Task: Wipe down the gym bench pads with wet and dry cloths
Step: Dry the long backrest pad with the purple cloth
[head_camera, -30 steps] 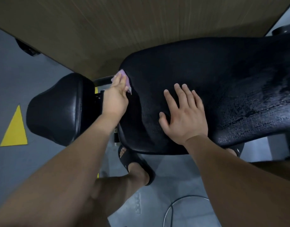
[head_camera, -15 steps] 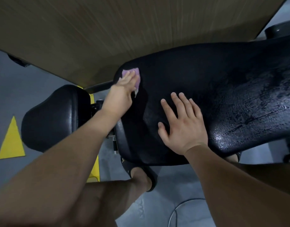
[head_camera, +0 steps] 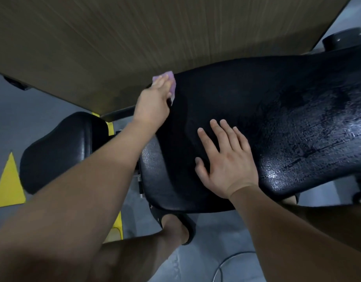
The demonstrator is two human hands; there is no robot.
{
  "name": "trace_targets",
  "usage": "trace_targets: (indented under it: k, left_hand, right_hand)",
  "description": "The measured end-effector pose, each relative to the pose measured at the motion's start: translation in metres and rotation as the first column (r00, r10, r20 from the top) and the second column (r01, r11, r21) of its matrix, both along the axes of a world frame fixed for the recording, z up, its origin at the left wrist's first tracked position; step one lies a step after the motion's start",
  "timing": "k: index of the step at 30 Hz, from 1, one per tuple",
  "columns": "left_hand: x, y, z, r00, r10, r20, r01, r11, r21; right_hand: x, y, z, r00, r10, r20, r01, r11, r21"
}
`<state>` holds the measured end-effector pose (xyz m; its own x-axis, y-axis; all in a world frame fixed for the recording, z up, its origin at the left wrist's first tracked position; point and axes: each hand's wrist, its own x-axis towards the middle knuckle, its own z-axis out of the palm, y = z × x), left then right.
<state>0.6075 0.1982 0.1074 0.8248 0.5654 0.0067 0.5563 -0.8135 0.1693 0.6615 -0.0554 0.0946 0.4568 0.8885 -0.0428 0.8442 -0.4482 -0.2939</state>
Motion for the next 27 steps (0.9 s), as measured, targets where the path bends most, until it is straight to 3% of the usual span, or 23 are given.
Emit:
trace_targets:
  k: [4, 10, 13, 19, 23, 27]
  left_hand:
    - [0.018, -0.003, 0.001, 0.997, 0.039, 0.066, -0.035, 0.997, -0.067]
    - [-0.028, -0.053, -0.003, 0.988, -0.118, 0.102, 0.126, 0.989, -0.075]
    - [0.0, -0.03, -0.004, 0.996, -0.036, 0.085, 0.043, 0.995, -0.085]
    - [0.053, -0.009, 0.006, 0.998, -0.027, 0.052, 0.034, 0.99, -0.135]
    - [0.01, -0.032, -0.001, 0.984, -0.138, 0.113, 0.156, 0.973, -0.169]
    - [-0.061, -0.083, 0.005, 0.973, -0.218, 0.076, 0.228, 0.956, -0.182]
  right_hand:
    - [0.0, -0.001, -0.001, 1.0, -0.012, 0.012, 0.012, 1.0, 0.023]
    - [-0.001, -0.001, -0.001, 1.0, -0.02, 0.014, 0.019, 0.998, 0.067]
    - [-0.001, -0.001, -0.002, 1.0, -0.013, 0.02, 0.012, 0.999, 0.044]
    - [-0.001, -0.001, -0.003, 0.999, -0.018, 0.037, 0.016, 0.999, 0.042]
    - [-0.002, -0.001, -0.002, 0.999, -0.022, 0.039, 0.02, 0.999, 0.044]
    - [-0.003, -0.001, -0.004, 0.999, -0.017, 0.041, 0.015, 0.998, 0.061]
